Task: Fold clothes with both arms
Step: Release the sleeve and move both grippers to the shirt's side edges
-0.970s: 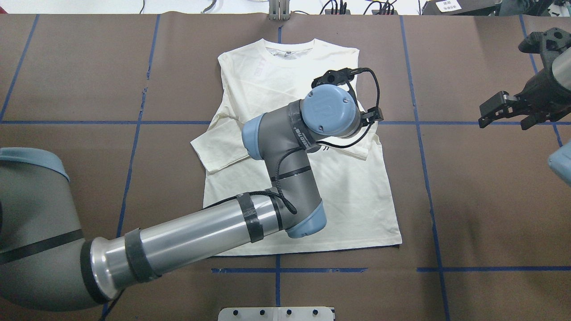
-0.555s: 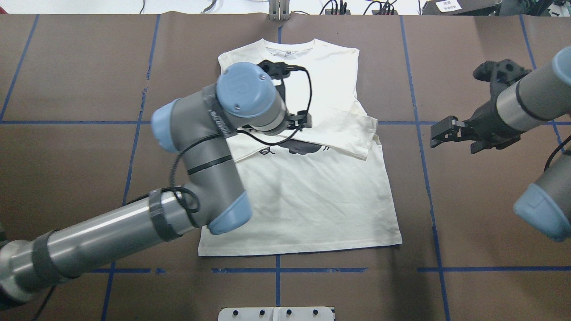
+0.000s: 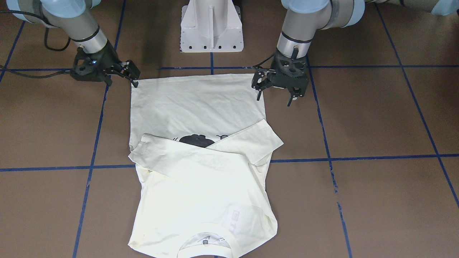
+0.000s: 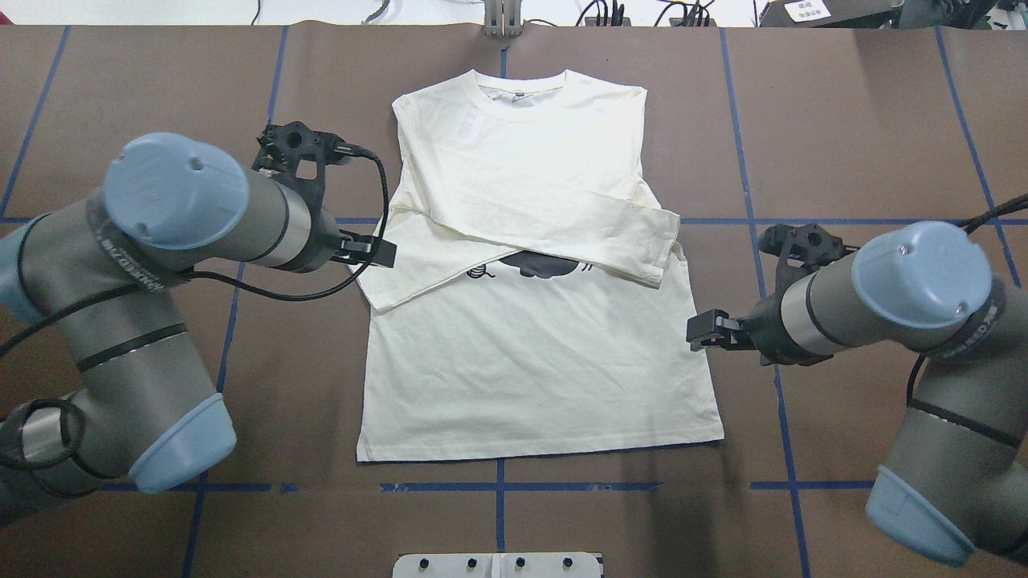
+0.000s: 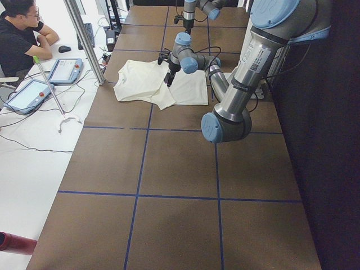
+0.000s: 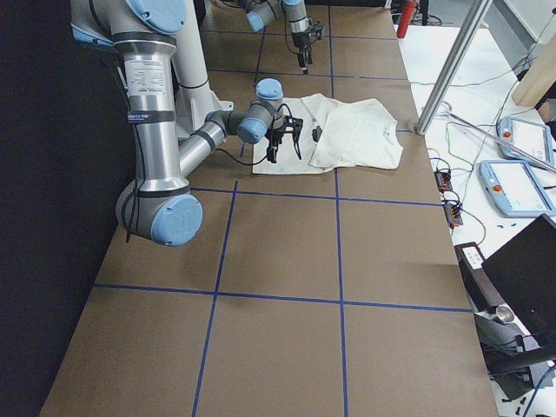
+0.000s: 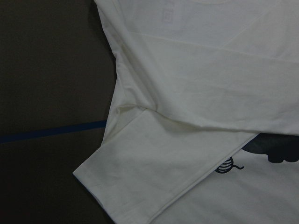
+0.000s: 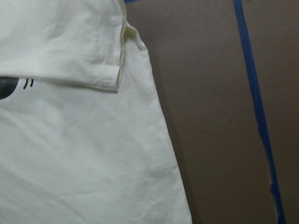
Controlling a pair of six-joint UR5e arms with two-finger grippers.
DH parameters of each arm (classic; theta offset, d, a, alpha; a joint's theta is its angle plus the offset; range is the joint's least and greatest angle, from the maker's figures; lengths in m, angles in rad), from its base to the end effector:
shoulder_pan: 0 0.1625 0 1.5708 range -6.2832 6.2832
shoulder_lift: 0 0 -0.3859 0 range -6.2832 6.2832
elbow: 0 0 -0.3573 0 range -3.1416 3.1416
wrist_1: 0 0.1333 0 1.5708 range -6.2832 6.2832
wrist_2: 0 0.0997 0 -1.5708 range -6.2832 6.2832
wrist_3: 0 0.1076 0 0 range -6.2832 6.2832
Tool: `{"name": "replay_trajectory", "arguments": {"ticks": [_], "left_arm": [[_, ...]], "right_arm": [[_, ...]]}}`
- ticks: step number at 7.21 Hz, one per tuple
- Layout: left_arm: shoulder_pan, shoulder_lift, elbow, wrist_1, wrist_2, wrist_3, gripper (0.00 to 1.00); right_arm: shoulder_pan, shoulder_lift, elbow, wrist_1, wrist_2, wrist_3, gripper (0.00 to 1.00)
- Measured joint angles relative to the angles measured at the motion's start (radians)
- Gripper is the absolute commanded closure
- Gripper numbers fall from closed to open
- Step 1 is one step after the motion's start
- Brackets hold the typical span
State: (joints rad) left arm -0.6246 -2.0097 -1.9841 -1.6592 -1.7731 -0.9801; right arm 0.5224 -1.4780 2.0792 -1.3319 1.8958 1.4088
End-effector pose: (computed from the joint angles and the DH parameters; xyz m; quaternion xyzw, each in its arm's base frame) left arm 0.3753 -0.4082 0.2244 0.1835 0.4215 0.0307 0.8875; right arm -0.3604 -0.3217 0.3384 -0.0041 -0.4287 0.0966 0.8983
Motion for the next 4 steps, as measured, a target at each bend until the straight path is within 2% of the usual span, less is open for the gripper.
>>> {"name": "replay_trajectory", "arguments": {"ticks": [2, 4], "left_arm": [[-0.006, 0.030, -0.029, 0.001, 0.000, 0.012, 0.00], [-0.006, 0.034, -0.032, 0.000, -0.001, 0.013, 0.00]], "right_arm": [[-0.116, -0.010, -0.045, 0.041, -0.107, 0.066, 0.00], [-0.142, -0.018, -0.073, 0.048, -0.129, 0.083, 0.00]]}}
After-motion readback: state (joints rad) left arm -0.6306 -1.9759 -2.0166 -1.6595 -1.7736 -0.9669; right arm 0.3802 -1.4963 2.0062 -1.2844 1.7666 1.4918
